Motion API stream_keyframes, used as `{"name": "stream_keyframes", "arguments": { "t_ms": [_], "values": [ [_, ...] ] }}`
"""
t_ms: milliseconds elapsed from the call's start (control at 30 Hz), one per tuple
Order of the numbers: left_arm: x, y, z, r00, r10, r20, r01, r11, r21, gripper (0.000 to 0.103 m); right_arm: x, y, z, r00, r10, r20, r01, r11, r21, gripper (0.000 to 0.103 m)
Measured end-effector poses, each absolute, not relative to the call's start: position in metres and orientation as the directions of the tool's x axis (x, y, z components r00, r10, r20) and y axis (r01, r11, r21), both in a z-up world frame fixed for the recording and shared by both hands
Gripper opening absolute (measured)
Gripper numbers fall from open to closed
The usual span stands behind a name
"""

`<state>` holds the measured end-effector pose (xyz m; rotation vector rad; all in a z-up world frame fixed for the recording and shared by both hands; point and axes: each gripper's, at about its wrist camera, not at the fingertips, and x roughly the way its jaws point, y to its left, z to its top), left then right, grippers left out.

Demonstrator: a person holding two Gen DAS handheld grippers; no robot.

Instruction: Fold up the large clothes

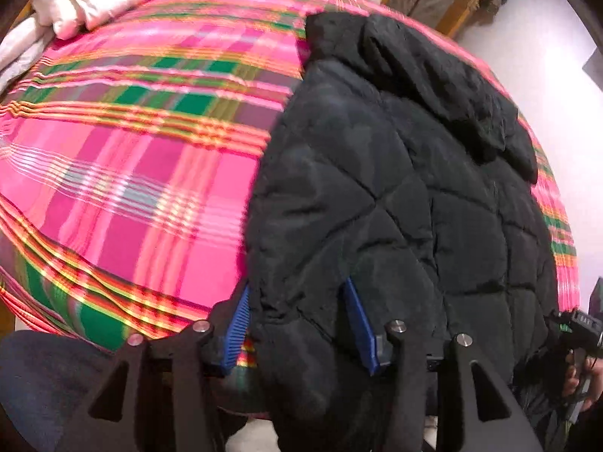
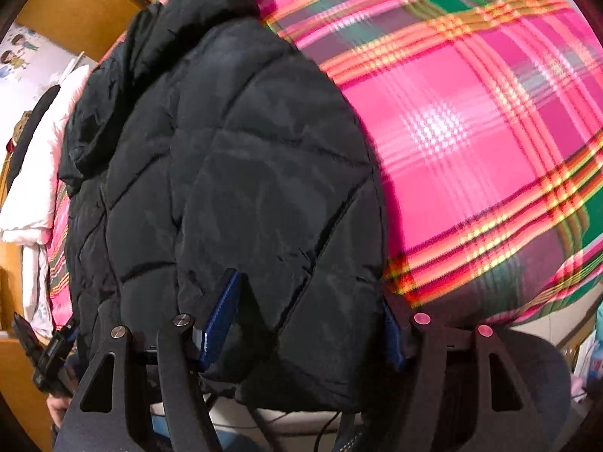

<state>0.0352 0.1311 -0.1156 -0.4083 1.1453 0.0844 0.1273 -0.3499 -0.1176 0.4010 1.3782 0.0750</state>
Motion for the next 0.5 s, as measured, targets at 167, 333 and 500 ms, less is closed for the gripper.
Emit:
{"name": "stream_keyframes", "arguments": {
  "t_ms": [167, 333, 500],
  "values": [
    [0.04, 0.123, -0.122, 0.374, -0.138, -0.917, -0.255, 0.935, -0.245, 0.048, 0.127, -0.344, -0.112, 0.211, 0.269, -0.94, 0.14, 0.943, 0.302, 0.04],
    [0.036, 0.117, -0.099, 0.437, -0.165, -0.884, -0.21, 0.937, -0.279, 0.016, 0.119, -0.345, -0.092, 0.269, 0.323, -0.907, 0.105, 0.927, 0.361, 0.015],
    [0.023, 0.129, -0.05, 0.562, -0.235, -0.793, -0.172, 0.905, -0.389, 0.013, 0.106, -0.354, -0.059, 0.352, 0.399, -0.847, 0.052, 0.895, 0.443, 0.012]
  ]
}}
